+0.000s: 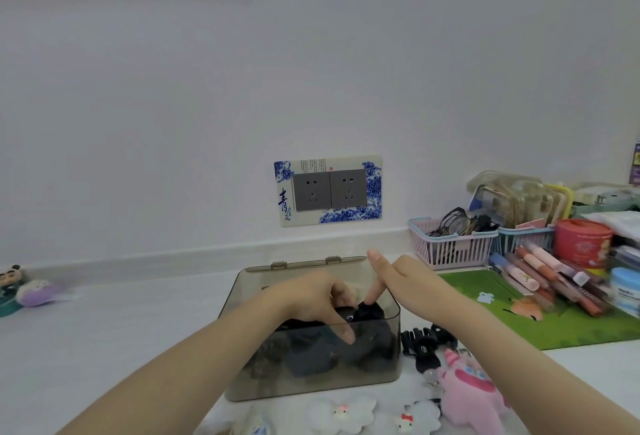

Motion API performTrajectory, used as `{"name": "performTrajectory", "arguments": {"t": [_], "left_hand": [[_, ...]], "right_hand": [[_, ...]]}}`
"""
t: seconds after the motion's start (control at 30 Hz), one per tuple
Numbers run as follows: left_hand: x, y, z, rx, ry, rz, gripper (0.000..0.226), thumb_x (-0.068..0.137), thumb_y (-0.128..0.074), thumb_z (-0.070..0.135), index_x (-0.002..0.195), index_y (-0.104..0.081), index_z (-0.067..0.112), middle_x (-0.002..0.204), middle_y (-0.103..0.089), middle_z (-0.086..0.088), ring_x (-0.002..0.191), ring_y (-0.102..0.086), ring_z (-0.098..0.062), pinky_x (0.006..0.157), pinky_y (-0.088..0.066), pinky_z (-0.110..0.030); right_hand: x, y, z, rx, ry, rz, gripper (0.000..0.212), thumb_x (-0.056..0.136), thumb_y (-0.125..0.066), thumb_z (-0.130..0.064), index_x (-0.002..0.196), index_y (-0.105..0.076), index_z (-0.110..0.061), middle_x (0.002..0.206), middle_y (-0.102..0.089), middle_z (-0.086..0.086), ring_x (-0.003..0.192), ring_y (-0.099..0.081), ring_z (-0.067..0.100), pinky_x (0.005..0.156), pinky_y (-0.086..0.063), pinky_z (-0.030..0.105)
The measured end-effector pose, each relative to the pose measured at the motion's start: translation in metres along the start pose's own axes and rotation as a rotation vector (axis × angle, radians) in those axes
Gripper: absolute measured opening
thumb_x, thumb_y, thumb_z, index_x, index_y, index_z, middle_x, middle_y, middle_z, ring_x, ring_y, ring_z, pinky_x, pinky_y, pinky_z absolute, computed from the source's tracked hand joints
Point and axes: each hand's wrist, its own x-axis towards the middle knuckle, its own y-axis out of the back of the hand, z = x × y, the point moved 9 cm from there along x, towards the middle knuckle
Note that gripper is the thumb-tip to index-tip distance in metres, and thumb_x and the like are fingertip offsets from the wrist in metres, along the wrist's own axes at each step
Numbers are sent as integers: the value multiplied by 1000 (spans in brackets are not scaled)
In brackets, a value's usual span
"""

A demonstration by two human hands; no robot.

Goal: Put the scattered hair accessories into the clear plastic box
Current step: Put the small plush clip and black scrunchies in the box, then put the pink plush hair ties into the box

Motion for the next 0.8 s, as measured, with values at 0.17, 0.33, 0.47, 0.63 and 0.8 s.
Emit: {"name": "performTrajectory", "arguments": {"t": [0.17,0.33,0.47,0.63,0.8], "left_hand": [[-5,-1,0,-34,-28,9,52,70,-81,28,118,-63,22,100,-55,9,93,-51,-8,79,-40,-14],[-11,3,-5,-98,-31,47,37,78,-74,35,113,-67,26,105,-66,4,93,-59,-6,94,-44,-23],[-21,18,7,-157,-57,185,24,86,-64,36,104,-72,22,99,-72,1,81,-60,-7,78,-45,-19],[-46,25,32,-174,-87,367,22,92,-56,33,99,-71,19,99,-72,2,94,-65,-12,89,-50,-29],[-75,20,67,-188,-165,470,18,93,-53,27,99,-70,22,87,-63,14,91,-61,-9,86,-46,-28]], "right_hand": [[-9,5,-1,33,15,27,67,95,-22,-51,82,-78,-17,91,-69,-5,89,-53,6,77,-32,15],[-21,12,3,72,34,55,59,96,-23,-48,90,-76,-22,113,-68,-5,114,-54,8,90,-28,20],[-35,25,7,53,18,95,55,95,-24,-50,94,-74,-27,116,-66,-5,111,-55,9,93,-34,24],[-71,44,17,32,-34,146,53,96,-24,-46,97,-73,-24,95,-64,-11,85,-54,-5,82,-40,23],[-96,47,37,5,-90,96,48,96,-30,-46,105,-70,-21,106,-67,-6,100,-59,9,88,-39,26]]}}
